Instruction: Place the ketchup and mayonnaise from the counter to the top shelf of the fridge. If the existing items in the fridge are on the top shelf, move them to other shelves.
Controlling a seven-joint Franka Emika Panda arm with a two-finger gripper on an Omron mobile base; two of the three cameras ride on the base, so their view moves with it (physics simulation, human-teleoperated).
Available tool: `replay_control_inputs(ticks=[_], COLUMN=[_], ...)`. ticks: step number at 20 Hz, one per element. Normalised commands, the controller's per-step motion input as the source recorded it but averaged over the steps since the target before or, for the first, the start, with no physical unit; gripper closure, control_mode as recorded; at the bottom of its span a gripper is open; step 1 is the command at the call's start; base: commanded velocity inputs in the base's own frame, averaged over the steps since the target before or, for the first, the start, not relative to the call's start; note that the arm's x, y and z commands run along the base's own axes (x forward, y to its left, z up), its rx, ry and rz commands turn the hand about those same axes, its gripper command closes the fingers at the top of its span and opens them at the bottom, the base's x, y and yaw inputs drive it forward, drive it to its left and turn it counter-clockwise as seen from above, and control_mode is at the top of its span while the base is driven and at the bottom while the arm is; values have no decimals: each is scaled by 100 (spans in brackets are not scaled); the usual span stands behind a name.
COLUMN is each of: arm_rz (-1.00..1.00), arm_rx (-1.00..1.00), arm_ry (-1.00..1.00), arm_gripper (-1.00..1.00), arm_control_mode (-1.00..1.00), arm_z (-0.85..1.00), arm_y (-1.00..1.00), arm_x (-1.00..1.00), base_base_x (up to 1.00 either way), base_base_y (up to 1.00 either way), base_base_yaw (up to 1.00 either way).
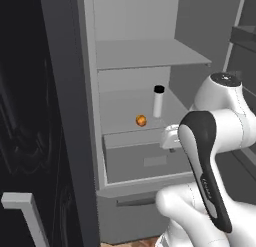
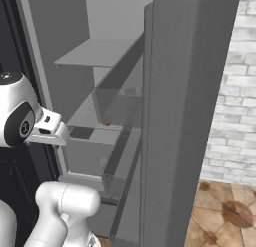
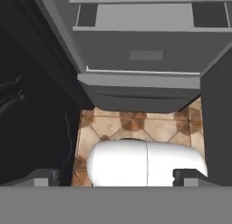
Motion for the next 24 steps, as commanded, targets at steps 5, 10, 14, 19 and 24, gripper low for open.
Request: replay_control_inputs(ticks=[5,10,14,19,24], arm_rz=[0,0,0,0,0], arm_rx=[0,0,0,0,0], arm_ry=[0,0,0,0,0], arm_gripper=[-100,-100,-100,-100,-100], arm_control_mode=[100,100,100,100,100], arm_z=[0,0,0,0,0], arm_y=[0,0,0,0,0], arm_x=[0,0,0,0,0], base_base_x=[-59,-68,-66,-57,-52], base_base_y=[18,9,6,1,0], base_base_yaw=[9,18,24,28,42])
